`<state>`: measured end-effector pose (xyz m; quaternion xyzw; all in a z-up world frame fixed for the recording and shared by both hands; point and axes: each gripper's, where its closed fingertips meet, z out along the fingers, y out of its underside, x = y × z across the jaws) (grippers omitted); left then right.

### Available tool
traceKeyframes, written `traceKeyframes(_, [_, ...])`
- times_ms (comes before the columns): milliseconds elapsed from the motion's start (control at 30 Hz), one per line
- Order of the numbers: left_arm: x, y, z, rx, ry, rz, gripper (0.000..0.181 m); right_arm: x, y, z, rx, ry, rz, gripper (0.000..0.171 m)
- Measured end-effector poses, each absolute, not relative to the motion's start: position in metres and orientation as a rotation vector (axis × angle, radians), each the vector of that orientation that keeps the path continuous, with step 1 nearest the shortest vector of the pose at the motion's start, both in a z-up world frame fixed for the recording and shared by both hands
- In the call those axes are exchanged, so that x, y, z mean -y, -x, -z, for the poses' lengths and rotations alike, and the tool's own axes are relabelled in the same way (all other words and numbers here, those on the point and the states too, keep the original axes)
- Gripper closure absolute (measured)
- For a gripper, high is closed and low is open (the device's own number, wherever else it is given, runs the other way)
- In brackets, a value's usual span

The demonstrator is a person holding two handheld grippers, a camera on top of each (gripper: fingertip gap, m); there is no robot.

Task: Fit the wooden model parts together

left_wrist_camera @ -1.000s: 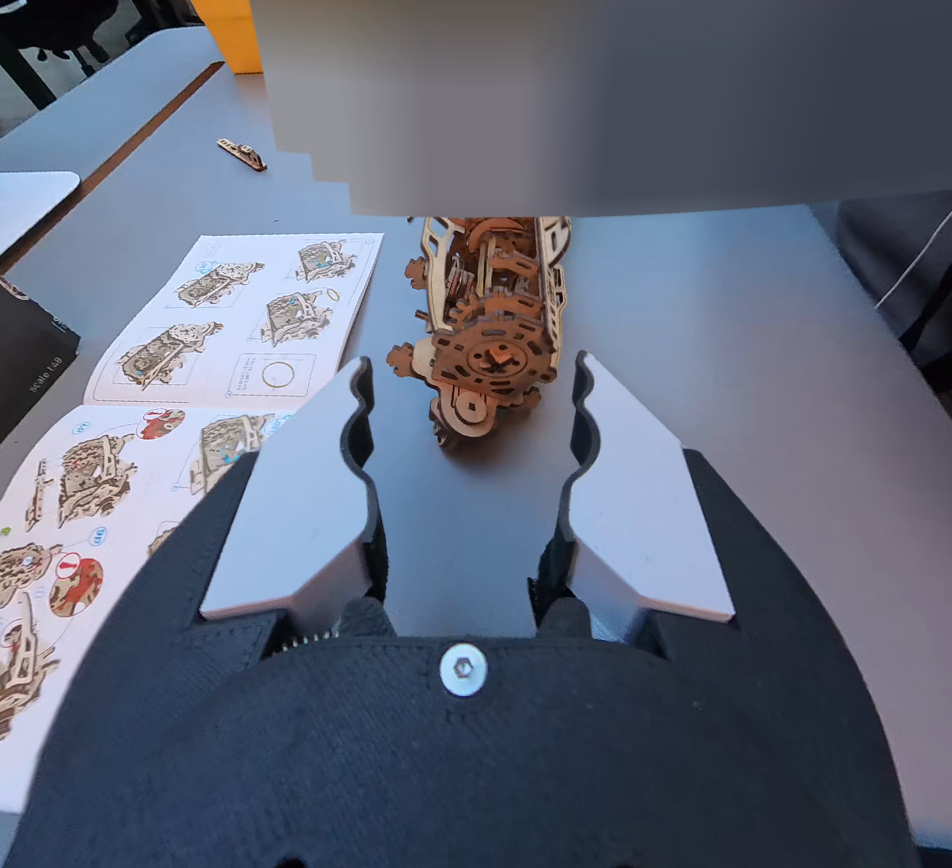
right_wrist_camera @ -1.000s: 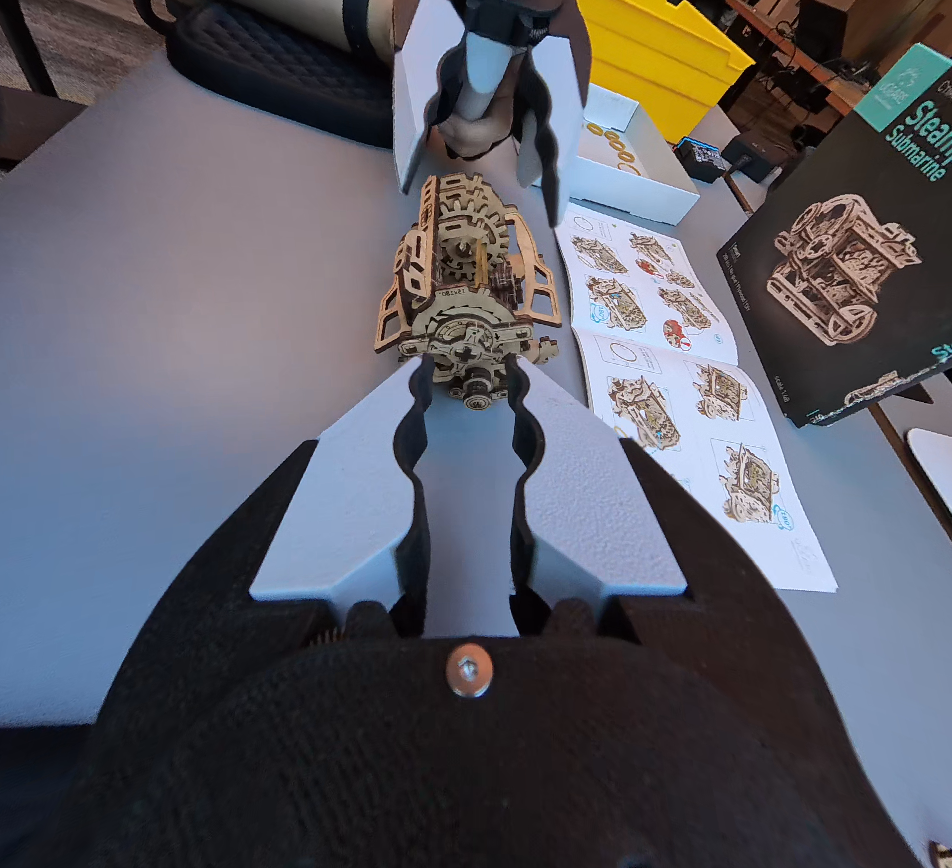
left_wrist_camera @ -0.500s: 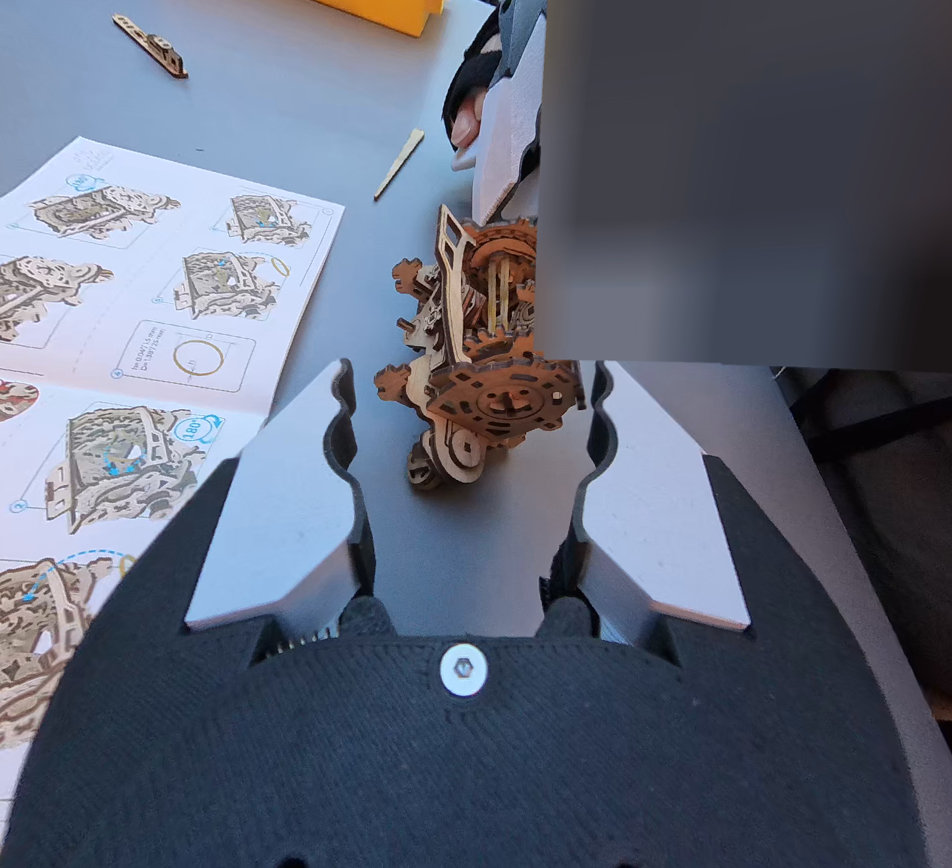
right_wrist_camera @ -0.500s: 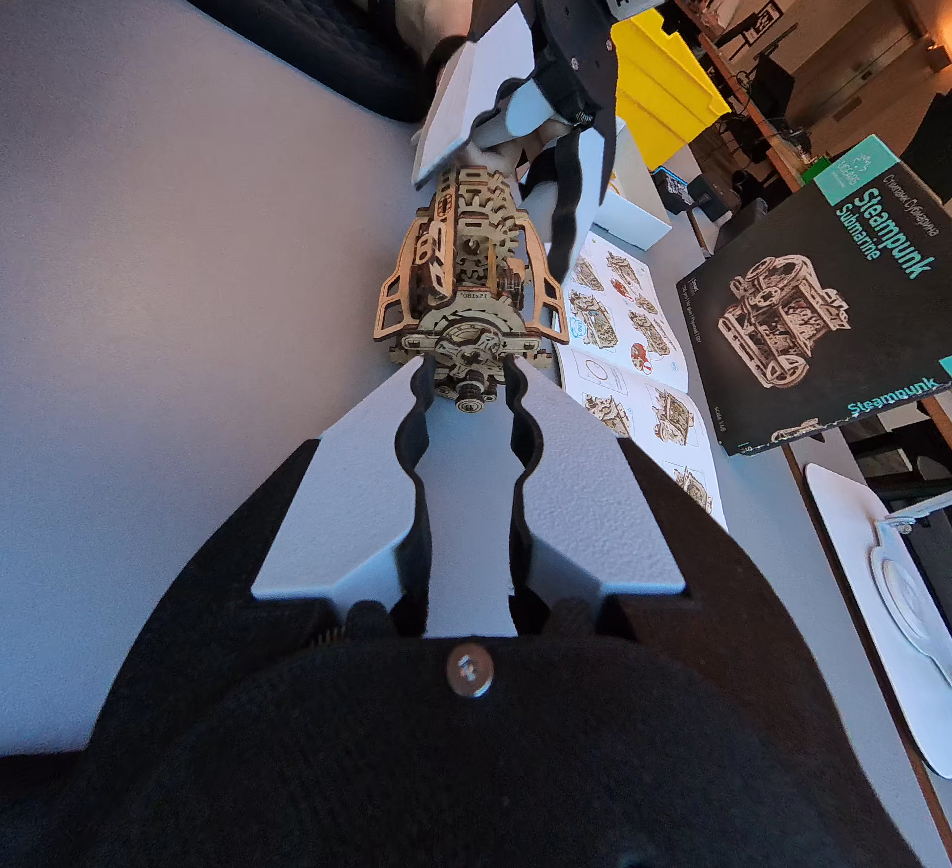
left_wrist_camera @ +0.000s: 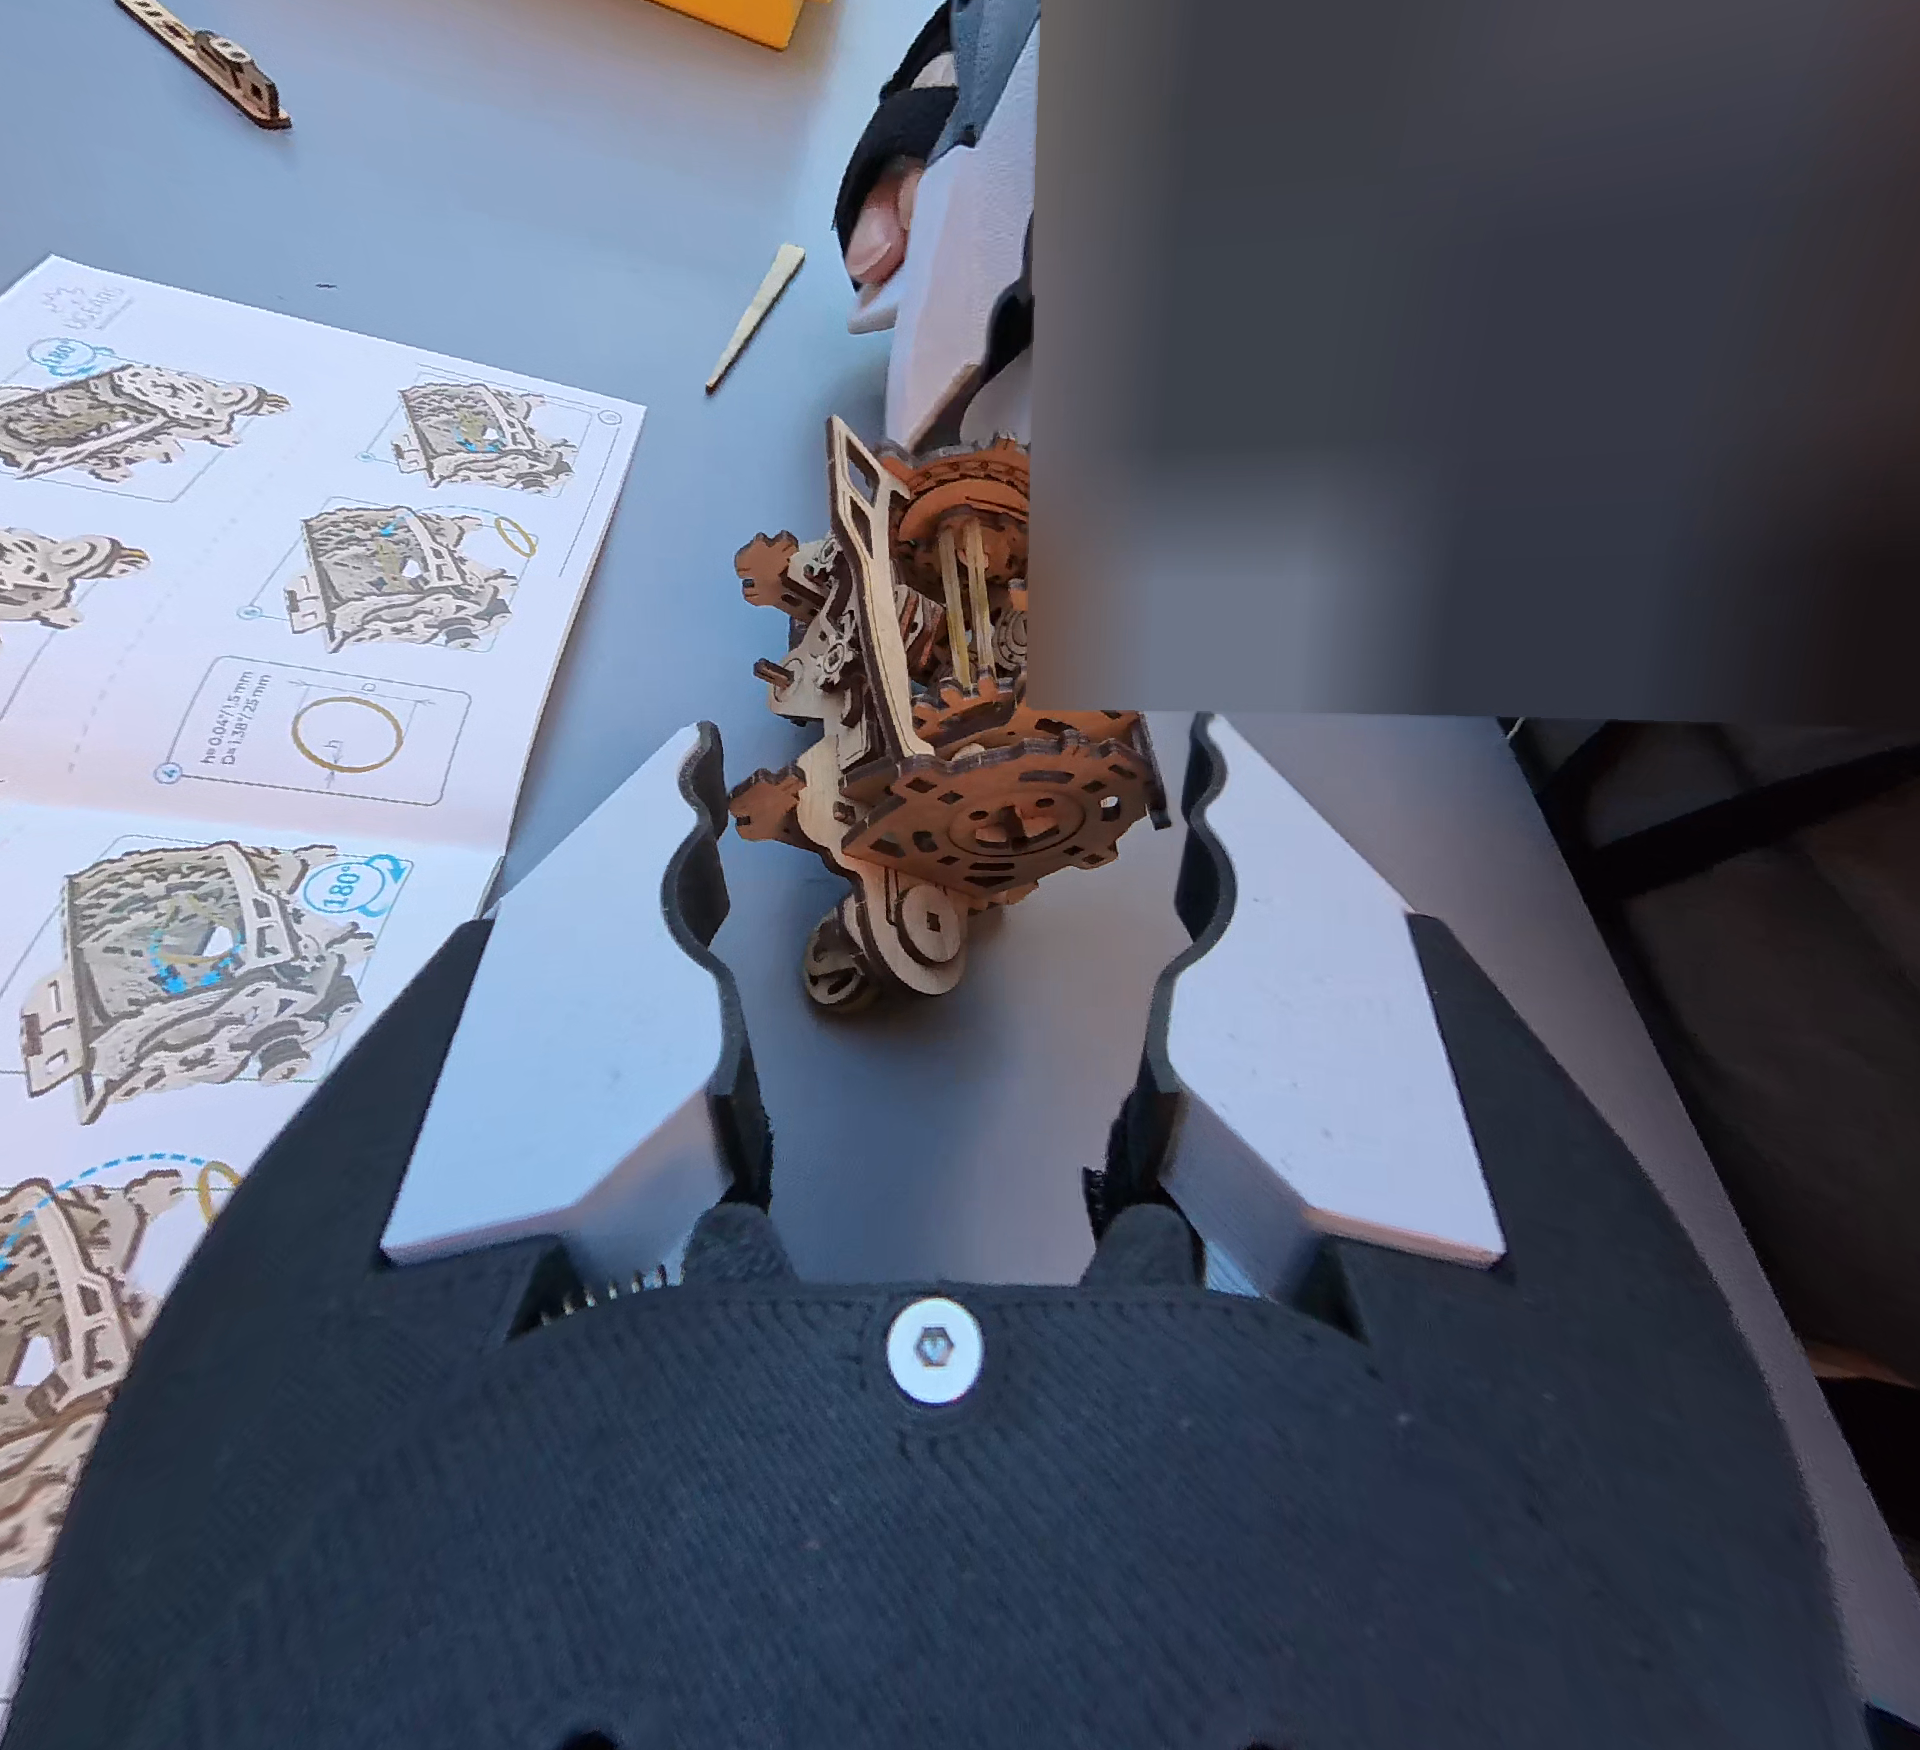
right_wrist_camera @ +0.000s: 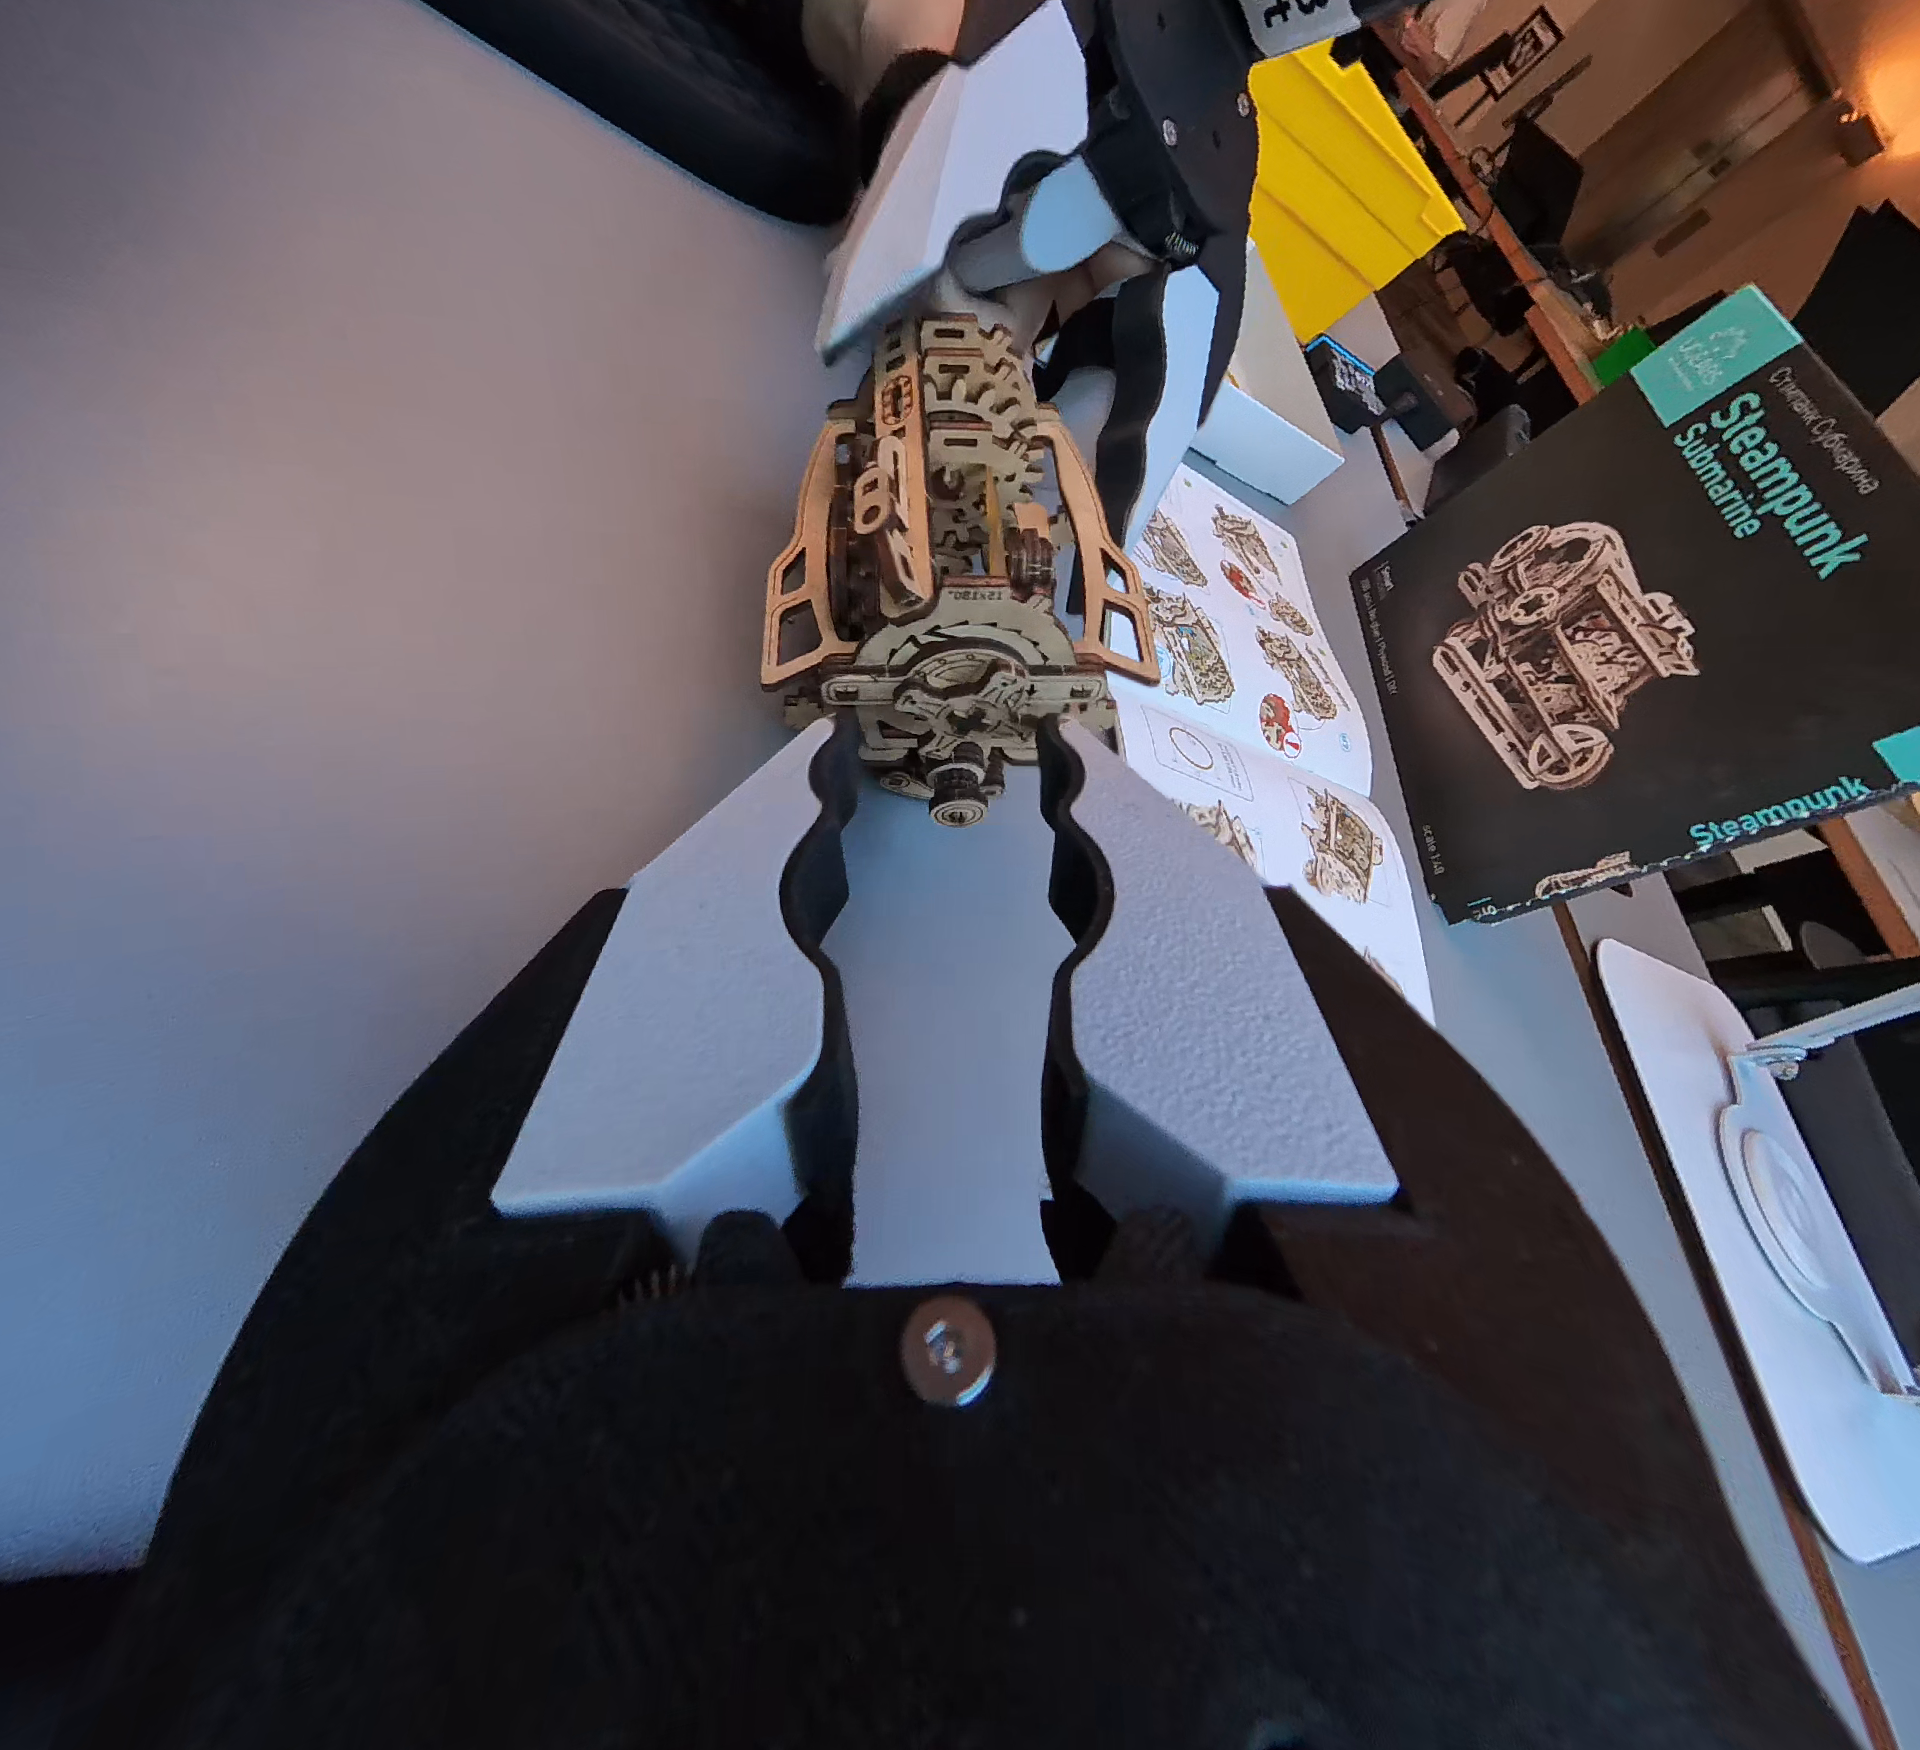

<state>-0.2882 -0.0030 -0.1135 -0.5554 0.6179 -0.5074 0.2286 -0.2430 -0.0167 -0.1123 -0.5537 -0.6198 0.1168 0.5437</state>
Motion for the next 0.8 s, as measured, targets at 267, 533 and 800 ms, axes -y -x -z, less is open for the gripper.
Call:
traceKeyframes(267, [0.005,0.284,0.117,-1.683,1.589,1.350,0.081,0.016,0.245,0.112,1.425,1.405,-0.505,0.133])
traceKeyframes(533, [0.004,0.280,0.121,-1.653,1.629,1.344,0.095,0.015,0.246,0.113,1.457,1.395,-0.510,0.142])
traceKeyframes(800, [0.008,0.280,0.120,-1.682,1.571,1.311,0.095,0.020,0.248,0.116,1.455,1.431,-0.576,0.143])
